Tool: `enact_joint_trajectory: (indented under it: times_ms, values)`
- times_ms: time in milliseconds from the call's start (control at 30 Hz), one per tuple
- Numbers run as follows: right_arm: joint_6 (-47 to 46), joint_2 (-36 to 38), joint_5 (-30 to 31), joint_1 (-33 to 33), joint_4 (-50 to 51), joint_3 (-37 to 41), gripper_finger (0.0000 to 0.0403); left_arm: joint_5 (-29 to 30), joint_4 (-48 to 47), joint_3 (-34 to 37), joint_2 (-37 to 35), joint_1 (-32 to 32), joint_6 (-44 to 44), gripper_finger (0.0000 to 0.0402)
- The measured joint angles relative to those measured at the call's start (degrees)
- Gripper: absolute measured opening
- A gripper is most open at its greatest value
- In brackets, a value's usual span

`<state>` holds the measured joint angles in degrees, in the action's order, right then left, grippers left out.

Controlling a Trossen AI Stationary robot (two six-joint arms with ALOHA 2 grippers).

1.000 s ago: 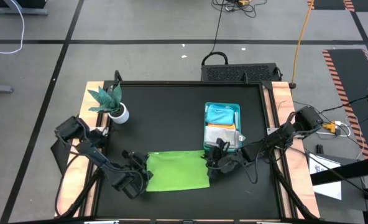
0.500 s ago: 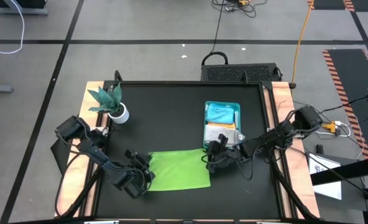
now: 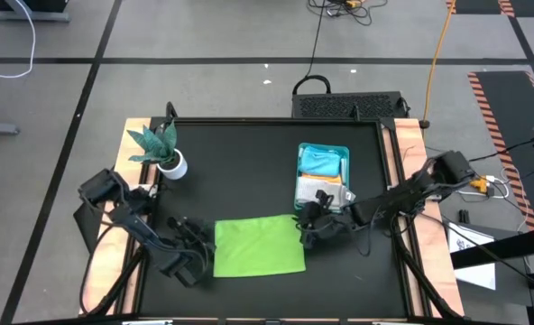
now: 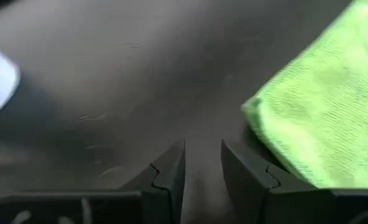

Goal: Fold microfiber towels
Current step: Fold the light green microfiber cloth

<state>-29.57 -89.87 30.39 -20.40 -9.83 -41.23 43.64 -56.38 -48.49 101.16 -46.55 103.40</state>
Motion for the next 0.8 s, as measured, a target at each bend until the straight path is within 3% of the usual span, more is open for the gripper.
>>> enact_joint_trajectory:
  times_ms: [167, 333, 533, 667, 800]
  values:
    - [1.0, 4.3, 0.1, -3.3, -0.7, 0.0, 0.0090, 6.0, -0.3, -0.1, 0.0, -2.7, 5.0, 0.0095]
    - [4.3, 1.9, -11.5, -6.1, -9.3, 0.0, 0.0065, 16.5, 14.2, 0.1, -0.1, -1.7, -6.3, 0.0075]
    - [4.6, -6.2, -21.6, -7.0, -15.0, 0.0, 0.0026, 15.6, 32.6, 4.9, -0.1, 4.1, -23.3, 0.0031]
    - [3.3, -10.8, -26.7, -7.0, -15.8, 0.0, 0.0004, 11.2, 32.7, 8.7, -0.1, 6.7, -22.1, 0.0005]
    - [2.1, -13.9, -32.1, -7.5, -19.0, 0.0, 0.0003, 8.4, 32.1, 11.2, -0.1, 7.1, -20.1, 0.0013]
